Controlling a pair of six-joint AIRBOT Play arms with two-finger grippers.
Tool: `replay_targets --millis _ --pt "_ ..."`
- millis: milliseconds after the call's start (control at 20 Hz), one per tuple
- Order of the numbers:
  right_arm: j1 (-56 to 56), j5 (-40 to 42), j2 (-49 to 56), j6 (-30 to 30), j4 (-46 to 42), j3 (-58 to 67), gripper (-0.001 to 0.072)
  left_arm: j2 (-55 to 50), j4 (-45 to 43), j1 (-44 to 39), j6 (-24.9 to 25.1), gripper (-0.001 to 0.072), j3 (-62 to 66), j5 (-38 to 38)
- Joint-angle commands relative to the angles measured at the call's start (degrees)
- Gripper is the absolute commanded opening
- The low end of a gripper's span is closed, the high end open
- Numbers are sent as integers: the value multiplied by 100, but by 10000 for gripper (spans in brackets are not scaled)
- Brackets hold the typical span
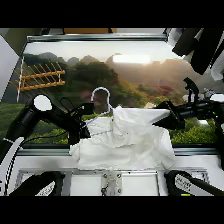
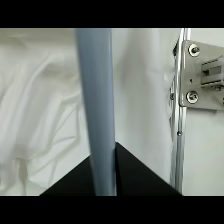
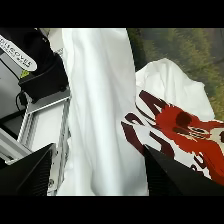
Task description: Fold the clothes and pants, and hang the long-sleeved shirts on hangers.
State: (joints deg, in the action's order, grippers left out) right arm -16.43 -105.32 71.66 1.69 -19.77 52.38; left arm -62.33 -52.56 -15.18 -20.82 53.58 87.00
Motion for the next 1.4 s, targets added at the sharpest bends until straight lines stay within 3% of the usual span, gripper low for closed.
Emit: replay_targets --millis 0,50,100,150,900,1000,1350 --pt "-2 -9 2 2 94 -4 605 -4 7 0 4 15 4 -4" --pt "-2 -11 2 0 94 -4 507 -4 7 0 4 15 4 -4" --pt "-2 -17 2 0 92 -4 243 -4 7 0 4 14 4 -7" --pt "-2 -11 2 2 92 -4 31 -4 7 0 4 15 4 -7" --pt "2 -11 0 -2 96 -4 20 -2 -42 0 -68 27 4 0" --pt "2 -11 0 -2 96 -4 19 -4 -44 0 -297 407 4 -24" --pt "-2 20 -7 -2 98 -2 17 -2 -39 44 -837 414 4 -9"
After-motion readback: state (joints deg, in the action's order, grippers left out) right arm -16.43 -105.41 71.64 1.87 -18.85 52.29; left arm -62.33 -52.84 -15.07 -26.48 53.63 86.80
